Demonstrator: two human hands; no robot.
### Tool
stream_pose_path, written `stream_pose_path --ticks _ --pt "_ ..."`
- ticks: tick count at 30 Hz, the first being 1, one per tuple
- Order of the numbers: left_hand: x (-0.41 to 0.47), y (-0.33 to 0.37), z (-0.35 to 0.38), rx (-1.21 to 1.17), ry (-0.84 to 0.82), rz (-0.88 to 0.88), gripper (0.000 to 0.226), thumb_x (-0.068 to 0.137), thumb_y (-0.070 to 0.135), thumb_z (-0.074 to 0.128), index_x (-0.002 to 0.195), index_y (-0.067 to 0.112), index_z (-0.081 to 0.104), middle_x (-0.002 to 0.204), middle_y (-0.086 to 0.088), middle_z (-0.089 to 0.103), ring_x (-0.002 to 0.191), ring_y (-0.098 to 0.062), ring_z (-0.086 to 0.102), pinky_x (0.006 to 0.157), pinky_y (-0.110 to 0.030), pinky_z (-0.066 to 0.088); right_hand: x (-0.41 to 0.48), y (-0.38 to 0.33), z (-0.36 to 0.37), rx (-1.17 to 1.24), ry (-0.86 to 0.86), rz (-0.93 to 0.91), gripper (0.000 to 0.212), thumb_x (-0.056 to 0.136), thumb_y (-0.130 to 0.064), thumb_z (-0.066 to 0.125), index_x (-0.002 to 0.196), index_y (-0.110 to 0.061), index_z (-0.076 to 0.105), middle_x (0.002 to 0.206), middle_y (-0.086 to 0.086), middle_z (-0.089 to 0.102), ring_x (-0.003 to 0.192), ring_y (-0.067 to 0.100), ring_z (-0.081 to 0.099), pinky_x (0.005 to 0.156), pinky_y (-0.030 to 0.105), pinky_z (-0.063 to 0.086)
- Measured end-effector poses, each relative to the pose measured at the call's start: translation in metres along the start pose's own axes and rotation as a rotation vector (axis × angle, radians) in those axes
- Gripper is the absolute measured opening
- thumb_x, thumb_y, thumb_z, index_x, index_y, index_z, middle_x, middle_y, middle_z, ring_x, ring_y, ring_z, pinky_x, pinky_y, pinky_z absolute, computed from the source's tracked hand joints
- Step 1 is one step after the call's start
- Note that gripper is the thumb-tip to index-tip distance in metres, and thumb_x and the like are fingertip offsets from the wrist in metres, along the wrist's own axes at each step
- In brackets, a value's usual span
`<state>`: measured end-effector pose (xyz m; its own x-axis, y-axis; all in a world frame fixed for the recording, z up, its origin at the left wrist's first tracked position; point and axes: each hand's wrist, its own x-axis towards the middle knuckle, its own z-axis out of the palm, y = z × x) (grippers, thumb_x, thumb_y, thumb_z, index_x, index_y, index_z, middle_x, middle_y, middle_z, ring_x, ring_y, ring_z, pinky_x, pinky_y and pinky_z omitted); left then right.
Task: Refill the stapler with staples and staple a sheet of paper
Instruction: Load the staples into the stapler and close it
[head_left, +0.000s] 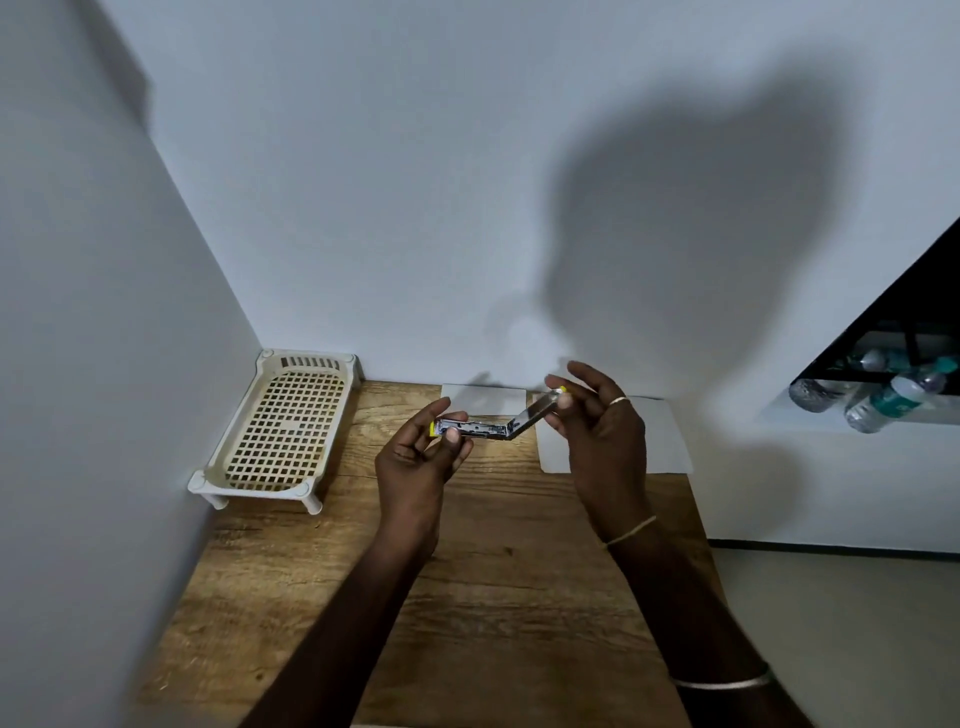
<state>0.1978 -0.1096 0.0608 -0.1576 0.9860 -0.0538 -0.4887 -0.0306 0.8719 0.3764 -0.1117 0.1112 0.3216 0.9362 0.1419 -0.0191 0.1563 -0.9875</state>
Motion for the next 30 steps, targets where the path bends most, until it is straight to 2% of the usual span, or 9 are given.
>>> stream_pose_path --ticks 4,9,12,15,19,22,25,28,30 --pt "-0.007 -0.006 0.004 -0.016 -0.029 -0.003 0.04 0.084 0.01 0.074 0.123 0.005 0.067 0.115 -0.015 0.075 0.109 -0.028 0.072 0.088 -0.036 0.06 -0.002 -0.007 0.01 -0.188 -0.182 -0.108 0.032 0.09 -0.014 0.073 0.12 -0.023 0.069 0.106 -0.007 0.078 0.102 0.008 0.073 0.09 0.029 0.058" --pt "-0.018 -0.016 0.007 0.036 -0.094 -0.007 0.028 0.08 0.011 0.078 0.107 0.008 0.074 0.111 -0.015 0.076 0.107 -0.03 0.072 0.087 -0.039 0.06 -0.007 0.001 0.007 -0.271 -0.407 -0.034 0.027 0.082 -0.028 0.083 0.107 -0.031 0.076 0.1 -0.014 0.077 0.097 0.004 0.071 0.086 0.023 0.056" --pt "-0.023 -0.019 0.008 0.027 -0.099 -0.036 0.026 0.079 0.011 0.079 0.105 0.011 0.075 0.107 -0.014 0.077 0.105 -0.027 0.072 0.089 -0.041 0.06 -0.006 0.007 -0.003 -0.33 -0.468 0.02 0.031 0.083 -0.034 0.081 0.113 -0.033 0.074 0.107 -0.014 0.076 0.104 0.003 0.069 0.087 0.023 0.054" --pt "-0.026 -0.019 0.009 0.03 -0.129 -0.049 0.027 0.078 0.011 0.078 0.105 0.011 0.075 0.105 -0.015 0.077 0.103 -0.026 0.074 0.085 -0.037 0.06 -0.005 0.01 -0.015 -0.27 -0.64 0.111 0.032 0.093 -0.031 0.071 0.125 -0.029 0.07 0.121 -0.012 0.073 0.119 0.004 0.064 0.1 0.025 0.05" --pt "-0.029 -0.022 0.012 0.009 -0.104 -0.106 0.035 0.078 0.012 0.076 0.112 0.006 0.071 0.109 -0.017 0.077 0.104 -0.028 0.074 0.084 -0.036 0.06 -0.008 0.007 -0.03 -0.228 -0.839 0.231 0.038 0.101 -0.025 0.058 0.137 -0.033 0.054 0.153 -0.009 0.049 0.138 0.0 0.047 0.111 0.021 0.041" --pt "-0.032 -0.025 0.012 -0.004 -0.086 -0.142 0.033 0.078 0.013 0.074 0.11 0.008 0.072 0.106 -0.012 0.078 0.101 -0.024 0.074 0.081 -0.034 0.061 -0.008 0.005 -0.04 -0.203 -0.879 0.283 0.043 0.102 -0.019 0.054 0.144 -0.02 0.049 0.159 -0.007 0.038 0.142 0.005 0.042 0.112 0.027 0.042" --pt "-0.034 -0.026 0.013 -0.019 -0.094 -0.163 0.028 0.077 0.011 0.075 0.105 0.013 0.074 0.103 -0.01 0.079 0.098 -0.022 0.075 0.078 -0.032 0.061 -0.009 0.005 -0.045 -0.119 -0.861 0.364 0.043 0.099 -0.025 0.049 0.142 -0.016 0.051 0.147 0.007 0.055 0.134 0.015 0.052 0.109 0.041 0.046" --pt "-0.036 -0.026 0.015 0.029 -0.132 -0.143 0.029 0.078 0.013 0.076 0.107 0.017 0.077 0.107 -0.013 0.078 0.101 -0.026 0.075 0.079 -0.033 0.061 -0.006 0.013 -0.044 -0.244 -0.807 0.288 0.03 0.103 -0.022 0.053 0.128 -0.011 0.065 0.112 0.009 0.072 0.106 0.012 0.065 0.093 0.036 0.055" --pt "-0.036 -0.025 0.014 0.059 -0.151 -0.139 0.036 0.08 0.012 0.076 0.115 0.016 0.075 0.112 -0.014 0.077 0.106 -0.028 0.074 0.081 -0.034 0.061 -0.005 0.017 -0.043 -0.286 -0.745 0.24 0.026 0.1 -0.029 0.059 0.117 -0.017 0.073 0.096 0.009 0.074 0.094 0.013 0.069 0.082 0.03 0.056"
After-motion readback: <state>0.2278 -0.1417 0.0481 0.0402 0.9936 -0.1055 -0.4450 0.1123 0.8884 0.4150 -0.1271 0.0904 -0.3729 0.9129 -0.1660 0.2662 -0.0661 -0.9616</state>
